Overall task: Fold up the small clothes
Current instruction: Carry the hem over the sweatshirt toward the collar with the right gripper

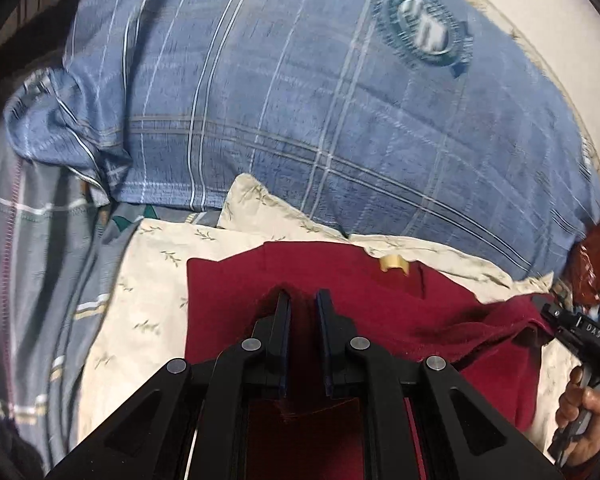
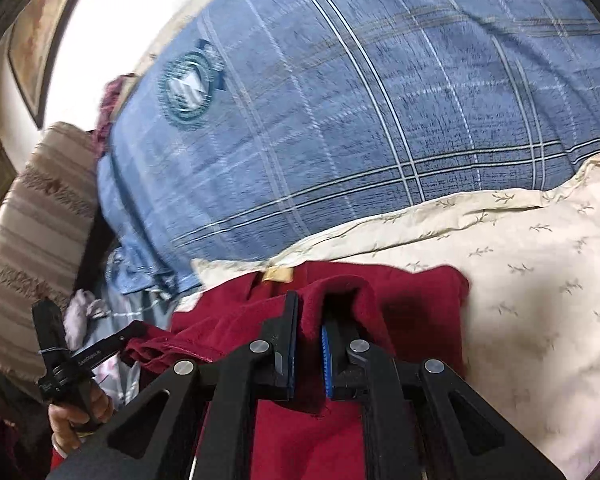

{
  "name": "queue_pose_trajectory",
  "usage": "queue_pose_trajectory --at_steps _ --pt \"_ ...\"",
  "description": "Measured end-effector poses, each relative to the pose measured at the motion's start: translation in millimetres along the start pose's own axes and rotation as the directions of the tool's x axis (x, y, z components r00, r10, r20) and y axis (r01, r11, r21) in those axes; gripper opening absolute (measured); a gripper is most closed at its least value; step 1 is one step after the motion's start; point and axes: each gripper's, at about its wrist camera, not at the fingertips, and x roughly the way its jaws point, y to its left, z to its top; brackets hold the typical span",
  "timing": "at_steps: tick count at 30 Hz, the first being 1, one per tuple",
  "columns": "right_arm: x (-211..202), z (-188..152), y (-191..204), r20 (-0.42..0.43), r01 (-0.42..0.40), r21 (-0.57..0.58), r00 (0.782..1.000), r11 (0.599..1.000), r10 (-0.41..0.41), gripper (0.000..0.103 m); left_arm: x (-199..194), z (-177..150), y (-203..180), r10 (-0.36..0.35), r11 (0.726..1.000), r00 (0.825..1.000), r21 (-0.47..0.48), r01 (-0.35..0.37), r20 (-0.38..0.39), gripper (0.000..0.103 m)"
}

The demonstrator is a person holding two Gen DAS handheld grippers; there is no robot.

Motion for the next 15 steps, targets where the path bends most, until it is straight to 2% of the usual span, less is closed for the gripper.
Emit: queue_pose_trajectory --at_steps 3,5,7,8,9,10,12,15 --pt "28.8 6.8 -17.1 -0.046 -0.004 0.063 0.999 0.998 0.007 0.011 26.9 8.7 7.9 -0.007 1.000 0.999 -0.013 0.007 -0.032 0.017" --pt "44.9 11.4 -28.0 -0.089 0.005 0.098 0.996 0.995 0.004 0.023 36.7 14.5 12.8 -0.013 1.000 0.999 -0.022 0.012 -0.036 0.025" --pt "45.8 15.1 -30.6 -0.095 0.026 0.083 0.995 0.996 -0.018 0.036 33.2 19.9 16.2 0.025 0.999 1.000 -0.020 -0.024 0.007 0.070" --pt "39.4 16.3 -29.6 -0.075 0.045 0.068 0.996 0.997 -0.040 0.044 24.9 21.0 19.3 0.036 0.999 0.997 -0.030 -0.035 0.061 0.074" --pt "29.6 17.3 -28.2 -0.042 0.060 0.059 0.997 0.996 -0.057 0.046 20.6 22.3 22.3 0.031 0.999 0.996 -0.045 -0.027 0.088 0.074" --pt "18.7 17.5 -27.2 -0.006 0.069 0.059 0.998 0.996 -0.069 0.050 17.6 21.3 24.0 0.023 0.999 0.996 -0.051 -0.018 0.091 0.074" --pt "3.1 15.7 -21.2 0.025 0.063 0.045 0.998 0.997 -0.064 0.050 19.8 21.1 26.1 0.017 0.998 0.997 -0.057 -0.013 0.075 0.074" --pt "2.6 3.6 2.2 -0.016 0.050 -0.070 0.999 0.996 -0.052 0.050 29.2 15.9 23.4 0.057 0.998 0.997 -0.034 -0.055 0.054 0.074"
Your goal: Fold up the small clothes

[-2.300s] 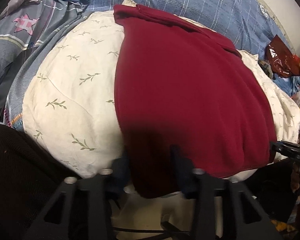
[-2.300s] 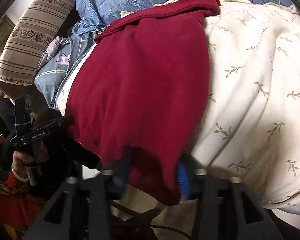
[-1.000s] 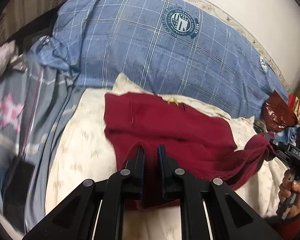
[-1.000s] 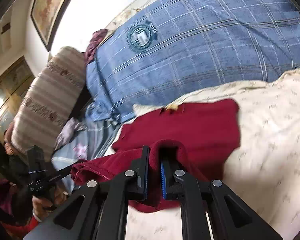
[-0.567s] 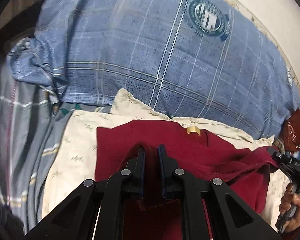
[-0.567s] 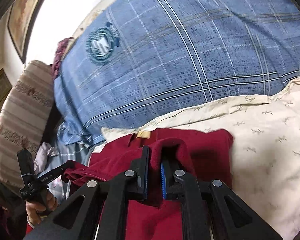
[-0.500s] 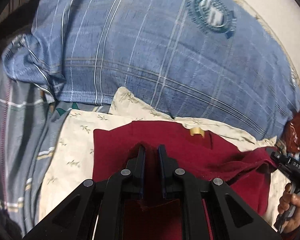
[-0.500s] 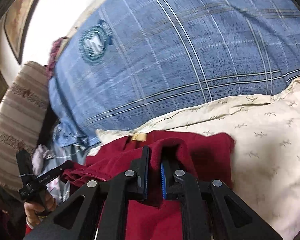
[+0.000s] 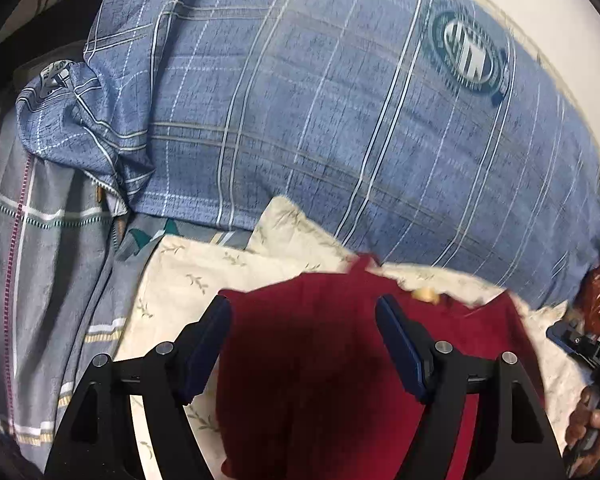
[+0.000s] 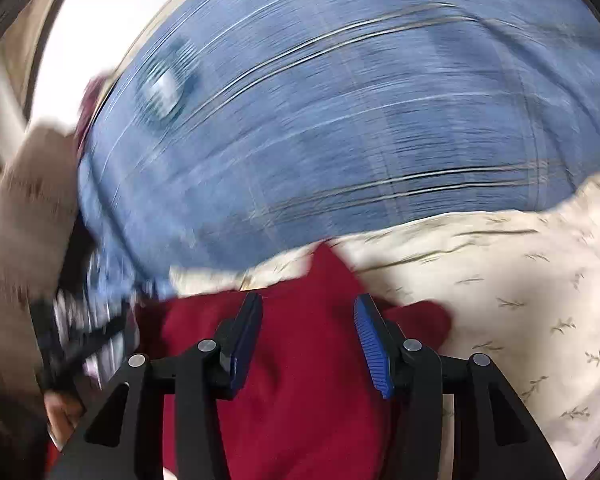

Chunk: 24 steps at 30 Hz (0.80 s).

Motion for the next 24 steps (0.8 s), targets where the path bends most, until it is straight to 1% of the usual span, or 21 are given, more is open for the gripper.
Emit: queue_pose_trajectory --at_steps 2,3,5,6,7,8,9,10,11,12,14,16,18,19,21,22,23,24 --pt "16.2 -10.3 17.7 -0.047 0.022 -0.083 0.999 0.996 -0.026 0.047 11.6 -4.8 -1.8 0.058 0.998 0.998 0.030 -0.057 -0.033 0.074" --pt "34.5 -12.0 23.6 -0.076 0.062 -0.109 0.995 0.992 -0.071 0.045 21.6 -7.9 -1.4 0.095 0.995 0.994 0.043 -0.093 -0.059 0.074" --pt "65.0 -11.2 23.3 -0.125 0.133 -0.110 0.981 0.985 -0.147 0.045 43.5 -14.0 2.1 0.133 0.990 0.985 0.060 -0.127 -0.114 0.075" --pt "88.0 -9.8 14.7 -0.166 0.197 -0.094 0.963 0.976 -0.210 0.045 47.7 -14.7 2.1 0.131 0.990 0.984 0.059 -0.124 -0.118 0.076" --pt "99.8 -9.3 7.7 -0.189 0.213 -0.073 0.956 0.974 -0.223 0.044 51.0 -13.8 3.9 0.124 0.991 0.985 0.055 -0.118 -0.120 0.076" --pt "106.8 -8.6 0.6 -0.198 0.214 -0.045 0.956 0.976 -0.219 0.042 51.8 -11.1 5.7 0.114 0.993 0.986 0.047 -0.109 -0.124 0.076" --pt "104.0 -6.3 -3.9 -0.184 0.200 -0.012 0.963 0.980 -0.199 0.042 50.3 -8.2 6.3 0.110 0.994 0.986 0.040 -0.106 -0.122 0.076" --pt "98.5 -5.1 -4.2 -0.175 0.184 0.003 0.968 0.983 -0.181 0.044 47.9 -5.5 7.6 0.111 0.994 0.987 0.034 -0.107 -0.113 0.075" --pt "87.6 -4.6 -3.6 -0.161 0.158 0.015 0.975 0.987 -0.154 0.045 44.6 -4.5 10.3 0.114 0.993 0.988 0.030 -0.112 -0.106 0.075" --pt "69.9 -6.5 -2.7 -0.135 0.149 0.016 0.980 0.989 -0.145 0.046 40.4 -3.4 12.6 0.115 0.993 0.988 0.025 -0.113 -0.102 0.074" --pt "40.1 -11.5 -1.0 -0.106 0.169 -0.020 0.980 0.985 -0.170 0.051 31.1 -5.0 13.9 0.101 0.995 0.990 0.029 -0.098 -0.100 0.074" --pt "19.5 -17.2 0.7 -0.094 0.194 -0.051 0.976 0.980 -0.198 0.054 20.1 -7.8 12.5 0.088 0.996 0.992 0.040 -0.084 -0.092 0.074" --pt "2.5 -24.9 2.0 -0.097 0.207 -0.075 0.972 0.975 -0.214 0.054 7.1 -11.6 12.3 0.069 0.997 0.994 0.041 -0.065 -0.090 0.074" --pt "-0.1 -30.4 2.8 -0.115 0.197 -0.086 0.972 0.977 -0.206 0.053 -0.7 -14.4 12.2 0.051 0.998 0.994 0.036 -0.048 -0.092 0.074" --pt "4.4 -42.6 4.4 -0.159 0.178 -0.113 0.968 0.977 -0.195 0.050 -15.4 -18.3 13.9 0.019 1.000 0.995 0.005 -0.018 -0.098 0.074" --pt "9.9 -46.3 5.5 -0.175 0.190 -0.119 0.962 0.975 -0.209 0.049 -23.4 -20.0 14.0 0.008 1.000 0.995 -0.006 -0.009 -0.102 0.074" --pt "16.7 -52.2 5.0 -0.195 0.217 -0.125 0.951 0.968 -0.238 0.042 -30.8 -22.2 14.3 -0.003 1.000 0.994 -0.011 0.002 -0.105 0.074" --pt "19.6 -54.5 5.7 -0.207 0.229 -0.130 0.945 0.965 -0.252 0.035 -40.1 -25.0 13.7 -0.012 1.000 0.995 -0.008 0.011 -0.104 0.074"
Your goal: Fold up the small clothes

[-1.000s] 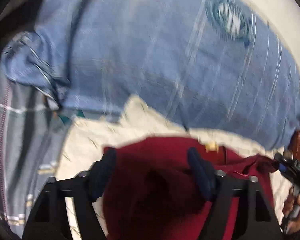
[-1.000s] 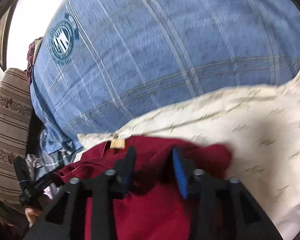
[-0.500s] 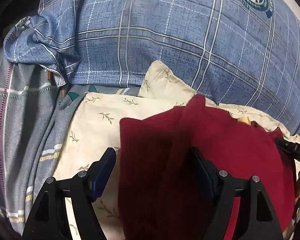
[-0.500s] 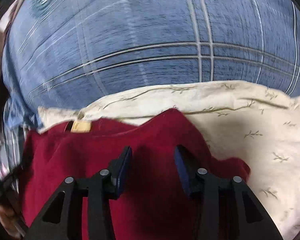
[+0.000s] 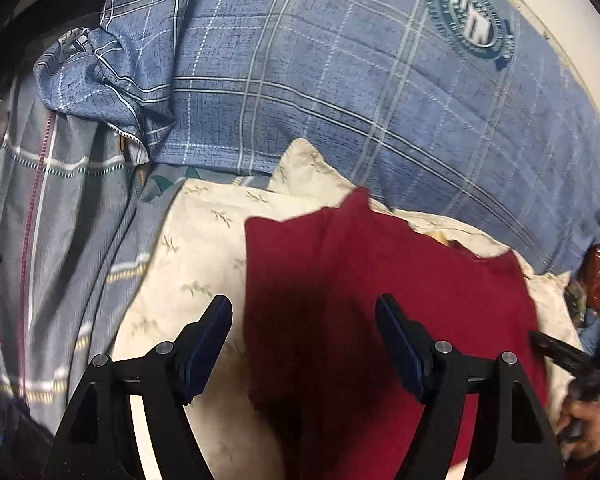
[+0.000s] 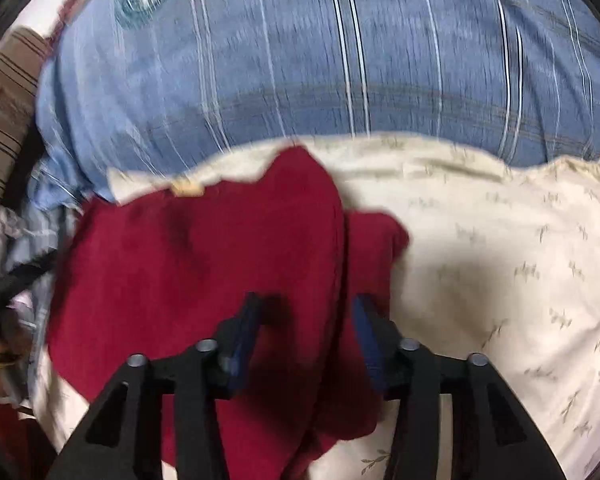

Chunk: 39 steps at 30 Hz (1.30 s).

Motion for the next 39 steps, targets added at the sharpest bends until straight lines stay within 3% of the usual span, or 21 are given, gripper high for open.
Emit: queue_pose_trajectory --at_steps 2,6,10,13,14,16,17,19,20,21,22,26,28,30,33,36,37,39 --pt "3.0 -4.2 4.2 -0.003 -0.004 -0.018 1.000 1.000 0.004 0.006 -17.8 -10.1 -1.2 0.007 1.000 1.000 0.020 -0.007 0.005 0.074" --pt "-36.3 -5.0 3.9 0.101 0.011 -0.079 0.995 0.997 -0.003 0.006 -40.1 -35.8 0.1 -0.002 0.999 1.000 0.037 0.002 -0.003 0.074" --pt "-24.6 -7.2 -13.0 0.053 0.012 0.000 0.999 1.000 -0.012 0.007 -36.9 -57.5 7.9 -0.011 1.000 0.998 0.022 0.013 -0.059 0.073" --pt "-39.4 -19.1 -13.8 0.052 -0.059 0.048 0.997 0.997 0.056 0.019 -39.5 -66.6 8.2 -0.024 0.999 0.996 0.040 0.028 -0.085 0.073" --pt "-48.0 -25.5 -15.0 0.061 -0.084 0.054 0.995 0.995 0.080 0.031 -42.6 -68.4 7.7 -0.030 0.999 0.996 0.039 0.033 -0.079 0.073" --pt "-64.5 -46.3 -12.2 0.068 -0.129 0.051 0.990 0.990 0.125 0.043 -42.7 -68.4 5.2 -0.047 0.998 0.996 0.038 0.050 -0.077 0.073" --pt "-64.8 -54.1 -9.0 0.049 -0.141 0.046 0.989 0.989 0.139 0.043 -40.9 -69.8 2.1 -0.054 0.997 0.995 0.045 0.058 -0.081 0.073" --pt "-56.3 -69.5 -1.1 0.000 -0.164 0.038 0.987 0.986 0.164 0.042 -32.6 -72.7 -1.1 -0.042 0.996 0.994 0.074 0.049 -0.097 0.069" --pt "-48.6 -73.9 2.9 -0.014 -0.158 0.032 0.987 0.987 0.159 0.035 -26.6 -74.1 -3.5 -0.025 0.995 0.994 0.089 0.035 -0.108 0.065" --pt "-40.2 -77.9 5.7 -0.028 -0.145 0.020 0.989 0.989 0.146 0.025 -20.4 -75.8 -5.7 -0.019 0.994 0.991 0.102 0.033 -0.130 0.051" --pt "-39.5 -78.8 8.1 -0.035 -0.133 0.005 0.990 0.991 0.133 0.012 -19.2 -77.0 -5.1 -0.029 0.994 0.989 0.102 0.044 -0.144 0.046" --pt "-80.8 -73.2 13.5 0.062 -0.059 -0.094 0.996 0.994 0.065 0.005 -22.7 -75.0 -3.3 -0.010 0.993 0.992 0.113 0.024 -0.123 0.038" --pt "-70.1 -75.4 4.4 0.024 0.009 -0.091 1.000 0.996 -0.007 0.005 -22.0 -74.8 0.9 -0.012 0.996 0.991 0.089 0.024 -0.133 0.036" --pt "-50.3 -83.0 0.3 -0.046 0.001 -0.074 0.999 0.997 -0.004 0.005 -26.1 -75.7 0.7 -0.009 0.996 0.992 0.091 0.021 -0.128 0.033" --pt "-61.7 -76.8 8.7 -0.021 0.016 -0.075 1.000 0.997 -0.018 0.011 -31.4 -77.2 4.1 0.002 0.996 0.993 0.093 0.009 -0.116 0.033" --pt "-90.2 -55.5 18.7 0.077 0.079 -0.037 0.994 0.996 -0.076 0.042 -33.4 -75.1 9.4 -0.026 0.998 0.992 0.061 0.034 -0.121 0.033" --pt "-95.1 -46.7 29.2 0.116 0.065 -0.048 0.992 0.997 -0.059 0.050 -33.0 -74.1 10.1 -0.027 0.998 0.993 0.057 0.034 -0.119 0.033" --pt "-83.9 -21.3 58.9 0.123 -0.071 -0.098 0.989 0.993 0.082 0.050 -32.0 -73.9 11.0 -0.027 0.998 0.992 0.057 0.034 -0.120 0.033"
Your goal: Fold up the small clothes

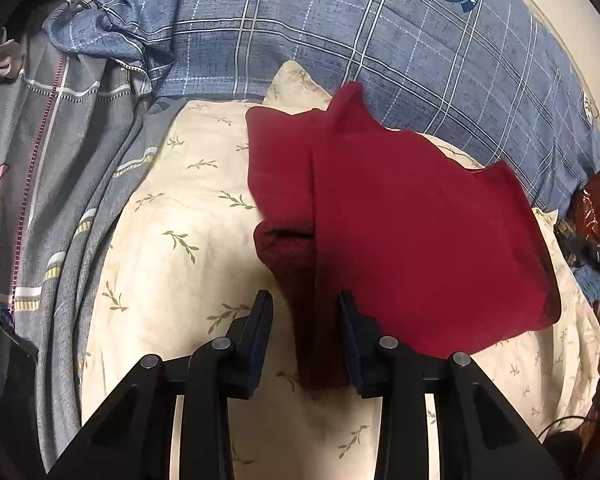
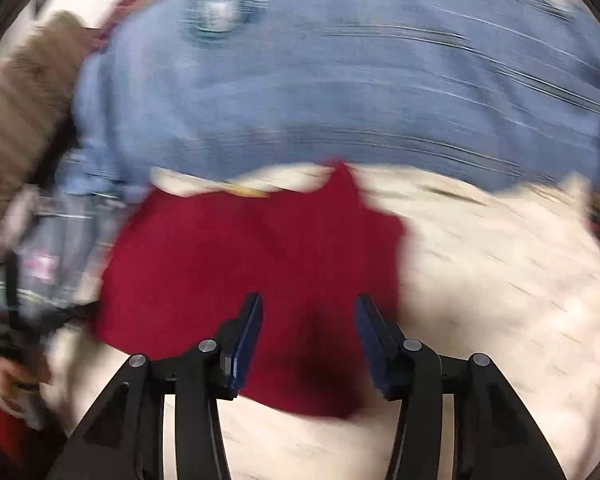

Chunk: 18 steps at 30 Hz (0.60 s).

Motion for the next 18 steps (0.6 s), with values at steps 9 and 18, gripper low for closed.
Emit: queue_pose_trajectory --at_steps 9,18 --pt "151.4 53.8 149.6 -0.159 -0.312 -0.008 0.938 0.950 0.307 0.050 9.0 1.6 5.7 -0.012 1.000 1.000 -0.009 0.012 -0.011 0.036" --pt "208.3 65.8 188.7 -0.189 -0.213 -0.132 0.964 0.968 0.187 0.005 11.1 8.7 13.8 -0.030 0.999 1.000 -0.028 0.029 -0.010 0.040"
